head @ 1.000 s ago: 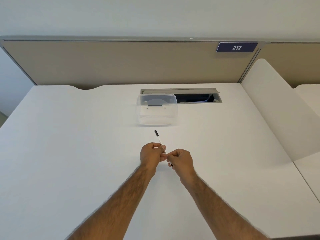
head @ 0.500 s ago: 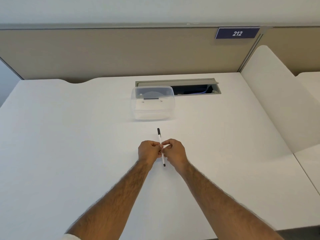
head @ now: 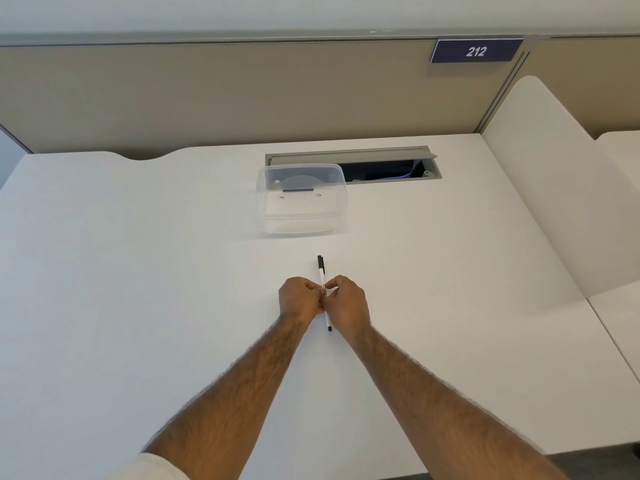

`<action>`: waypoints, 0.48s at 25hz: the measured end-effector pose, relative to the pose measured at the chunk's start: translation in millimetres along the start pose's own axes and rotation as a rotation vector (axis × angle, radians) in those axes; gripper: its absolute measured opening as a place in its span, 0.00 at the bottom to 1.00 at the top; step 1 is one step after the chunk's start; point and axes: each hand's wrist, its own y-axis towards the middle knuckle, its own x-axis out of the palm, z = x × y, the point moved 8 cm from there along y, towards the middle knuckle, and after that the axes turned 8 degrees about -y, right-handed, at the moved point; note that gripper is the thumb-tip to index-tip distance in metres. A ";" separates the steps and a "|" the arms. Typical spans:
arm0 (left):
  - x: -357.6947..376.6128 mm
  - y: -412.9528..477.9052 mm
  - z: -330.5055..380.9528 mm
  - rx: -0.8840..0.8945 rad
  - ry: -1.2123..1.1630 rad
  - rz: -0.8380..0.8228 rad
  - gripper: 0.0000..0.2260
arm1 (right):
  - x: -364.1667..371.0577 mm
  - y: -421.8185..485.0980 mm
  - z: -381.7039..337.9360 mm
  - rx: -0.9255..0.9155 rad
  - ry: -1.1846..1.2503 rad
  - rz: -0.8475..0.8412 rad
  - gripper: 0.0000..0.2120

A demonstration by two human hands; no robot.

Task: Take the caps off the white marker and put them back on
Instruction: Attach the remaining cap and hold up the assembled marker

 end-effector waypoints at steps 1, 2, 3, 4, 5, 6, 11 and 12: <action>-0.2 0.7 -1.7 -0.002 0.012 0.000 0.04 | 1.3 0.0 0.1 -0.004 -0.019 0.002 0.08; -0.2 1.0 -2.9 -0.002 0.026 -0.001 0.04 | 2.5 0.1 0.5 -0.009 -0.037 0.005 0.09; -0.3 0.8 -3.1 -0.002 0.037 -0.003 0.04 | 3.9 -0.1 0.8 -0.013 -0.044 0.006 0.09; -0.3 0.9 -2.9 0.001 0.049 -0.002 0.05 | 4.7 -0.2 1.1 -0.016 -0.047 0.006 0.10; -0.3 0.7 -2.1 0.003 0.058 -0.001 0.04 | 4.9 0.0 1.1 -0.019 -0.049 0.006 0.10; -0.4 0.6 -1.1 0.005 0.072 0.002 0.04 | 4.7 0.0 0.8 -0.019 -0.052 0.002 0.11; -3.0 -1.3 0.8 0.024 0.148 0.003 0.04 | 5.3 1.9 0.8 -0.018 -0.061 -0.026 0.11; -4.0 -1.8 0.8 0.029 0.157 0.006 0.03 | 5.3 2.0 1.0 -0.018 -0.053 -0.029 0.10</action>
